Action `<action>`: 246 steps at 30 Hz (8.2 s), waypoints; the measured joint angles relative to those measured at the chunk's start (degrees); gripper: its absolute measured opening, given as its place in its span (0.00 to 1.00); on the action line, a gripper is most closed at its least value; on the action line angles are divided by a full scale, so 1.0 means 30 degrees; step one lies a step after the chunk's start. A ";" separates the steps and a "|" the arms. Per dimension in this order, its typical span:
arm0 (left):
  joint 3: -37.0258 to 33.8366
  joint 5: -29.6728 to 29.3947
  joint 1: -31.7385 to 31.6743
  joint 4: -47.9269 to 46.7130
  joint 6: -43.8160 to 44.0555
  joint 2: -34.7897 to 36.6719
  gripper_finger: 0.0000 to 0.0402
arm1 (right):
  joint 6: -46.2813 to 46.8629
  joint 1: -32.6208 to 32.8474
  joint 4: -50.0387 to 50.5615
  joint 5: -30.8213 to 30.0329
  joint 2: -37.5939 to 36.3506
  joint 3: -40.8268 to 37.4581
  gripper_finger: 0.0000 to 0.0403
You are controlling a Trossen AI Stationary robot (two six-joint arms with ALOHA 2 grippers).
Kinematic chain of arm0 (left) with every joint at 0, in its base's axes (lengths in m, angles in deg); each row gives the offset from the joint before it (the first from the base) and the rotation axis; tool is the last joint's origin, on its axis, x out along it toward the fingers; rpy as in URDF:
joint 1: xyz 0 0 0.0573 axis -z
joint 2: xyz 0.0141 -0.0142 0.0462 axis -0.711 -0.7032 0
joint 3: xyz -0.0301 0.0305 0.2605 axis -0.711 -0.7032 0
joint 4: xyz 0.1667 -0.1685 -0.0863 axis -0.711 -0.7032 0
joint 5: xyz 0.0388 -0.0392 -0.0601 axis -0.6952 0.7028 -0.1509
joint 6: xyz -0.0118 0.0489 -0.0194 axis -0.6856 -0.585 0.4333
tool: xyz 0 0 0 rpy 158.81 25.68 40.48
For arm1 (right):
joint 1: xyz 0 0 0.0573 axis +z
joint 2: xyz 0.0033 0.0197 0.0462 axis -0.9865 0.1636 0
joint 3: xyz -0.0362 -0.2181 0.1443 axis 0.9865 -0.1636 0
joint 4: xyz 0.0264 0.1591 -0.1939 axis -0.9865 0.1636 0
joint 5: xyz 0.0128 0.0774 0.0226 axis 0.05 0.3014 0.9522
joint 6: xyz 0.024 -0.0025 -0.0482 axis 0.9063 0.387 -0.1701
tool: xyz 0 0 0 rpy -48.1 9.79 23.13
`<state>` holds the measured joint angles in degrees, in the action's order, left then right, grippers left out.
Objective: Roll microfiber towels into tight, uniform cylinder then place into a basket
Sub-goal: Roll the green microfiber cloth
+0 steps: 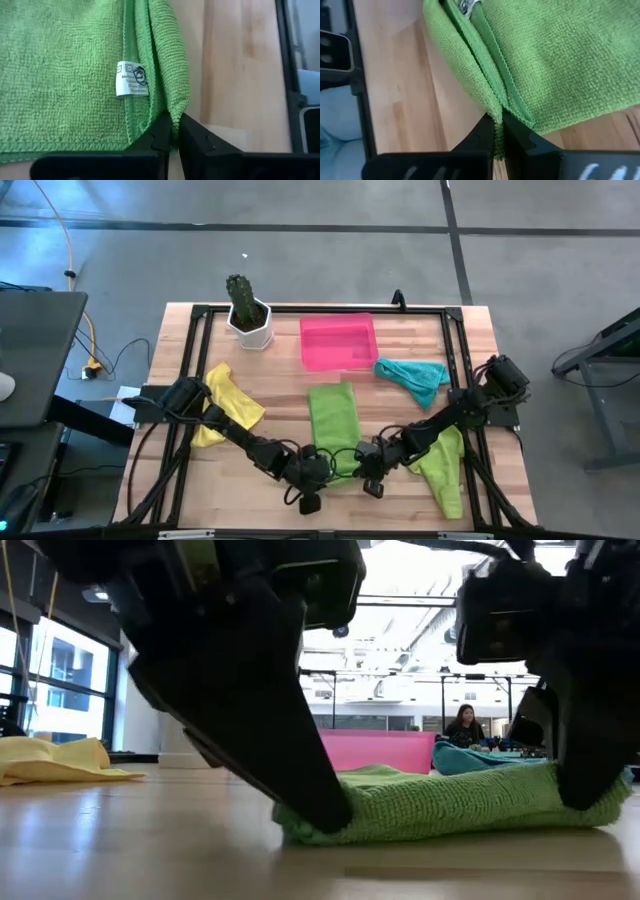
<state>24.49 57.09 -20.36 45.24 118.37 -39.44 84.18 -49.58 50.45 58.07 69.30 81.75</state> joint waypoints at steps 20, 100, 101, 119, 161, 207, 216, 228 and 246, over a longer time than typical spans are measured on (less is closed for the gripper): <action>-0.0013 0.0744 -0.0351 -0.0915 0.1793 0.1141 0.02 | -0.0984 -0.2112 -0.0643 0.4551 -0.0041 0.0015 0.01; 0.0014 -0.1370 -0.0569 -0.1956 0.9141 0.1321 0.02 | -0.1577 -0.3832 0.1379 0.2018 -0.0911 0.0015 0.07; 0.0021 -0.1342 -0.0568 -0.1928 0.9150 0.1321 0.02 | -0.1551 -0.3839 0.1368 0.2318 -0.0911 0.0015 0.07; 0.0043 -0.2029 -0.0598 -0.4682 1.1643 0.1335 0.02 | -0.2308 -0.3846 0.0134 0.2295 0.0342 0.0050 0.07; 0.0028 -0.0574 -0.1567 -0.4855 0.7979 0.1248 0.02 | -2.0000 -0.1197 -0.2009 -0.3450 0.1012 0.0016 0.29; 0.0014 -0.0220 -0.1560 -0.4727 0.7619 0.1226 0.03 | -1.7003 -0.0597 -0.0583 -0.6638 0.0146 -0.0022 0.29; 0.0006 -0.0067 -0.1560 -0.4336 0.7592 0.1183 0.06 | -1.6974 -0.0660 -0.0152 -0.5909 0.0274 -0.0022 0.31; -0.0023 0.0489 -0.1560 -0.3164 0.4670 0.1138 0.07 | -1.5997 -0.0713 -0.0207 -0.5998 0.0787 0.0022 0.37; -0.0003 0.0302 -0.1992 -0.3457 -0.2071 0.2243 0.35 | -1.4310 -0.0750 0.0056 -0.5469 0.0831 0.0019 0.38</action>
<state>24.48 57.99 -26.34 34.86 112.16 -32.71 41.25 -51.83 50.61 41.66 71.79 81.81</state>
